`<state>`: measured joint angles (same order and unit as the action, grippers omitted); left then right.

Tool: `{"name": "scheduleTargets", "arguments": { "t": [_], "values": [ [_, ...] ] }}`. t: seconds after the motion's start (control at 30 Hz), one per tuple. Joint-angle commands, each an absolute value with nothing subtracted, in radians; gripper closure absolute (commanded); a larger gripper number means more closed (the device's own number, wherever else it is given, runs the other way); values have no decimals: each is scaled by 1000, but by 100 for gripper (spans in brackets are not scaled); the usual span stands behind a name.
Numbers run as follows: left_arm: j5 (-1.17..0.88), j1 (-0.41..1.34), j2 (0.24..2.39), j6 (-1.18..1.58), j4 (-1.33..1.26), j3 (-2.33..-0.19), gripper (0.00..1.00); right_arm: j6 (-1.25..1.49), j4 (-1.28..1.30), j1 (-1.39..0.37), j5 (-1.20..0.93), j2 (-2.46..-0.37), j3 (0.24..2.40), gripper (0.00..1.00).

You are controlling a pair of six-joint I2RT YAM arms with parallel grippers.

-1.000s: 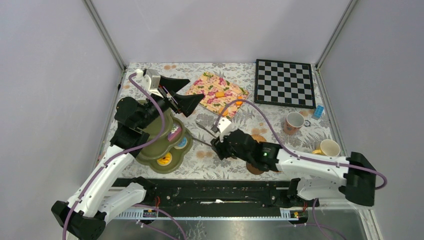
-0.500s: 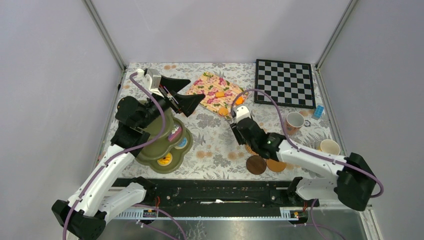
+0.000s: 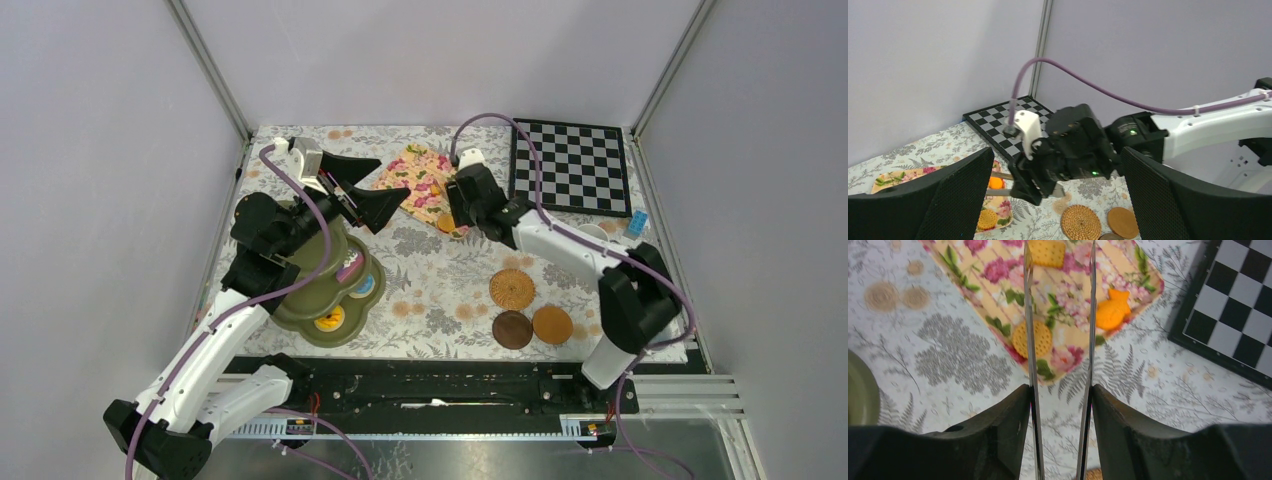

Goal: Serve the afternoon tea

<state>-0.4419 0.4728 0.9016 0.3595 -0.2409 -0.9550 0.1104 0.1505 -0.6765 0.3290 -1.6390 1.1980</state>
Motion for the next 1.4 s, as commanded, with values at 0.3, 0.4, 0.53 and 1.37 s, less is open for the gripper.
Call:
{"name": "scheduleTargets", "arguments": {
  "t": [0.3, 0.4, 0.53, 1.37],
  "values": [
    [-455, 477, 890, 353, -282, -964, 1, 298, 297, -660, 313, -1901, 1536, 44],
    [-455, 477, 888, 353, -281, -965, 1, 298, 297, -660, 311, -1917, 1538, 43],
    [-456, 477, 887, 354, -281, -965, 1, 303, 297, -661, 311, -1929, 1532, 43],
    [-457, 480, 886, 354, -282, -965, 1, 331, 217, -658, 266, -1846, 1435, 56]
  ]
}}
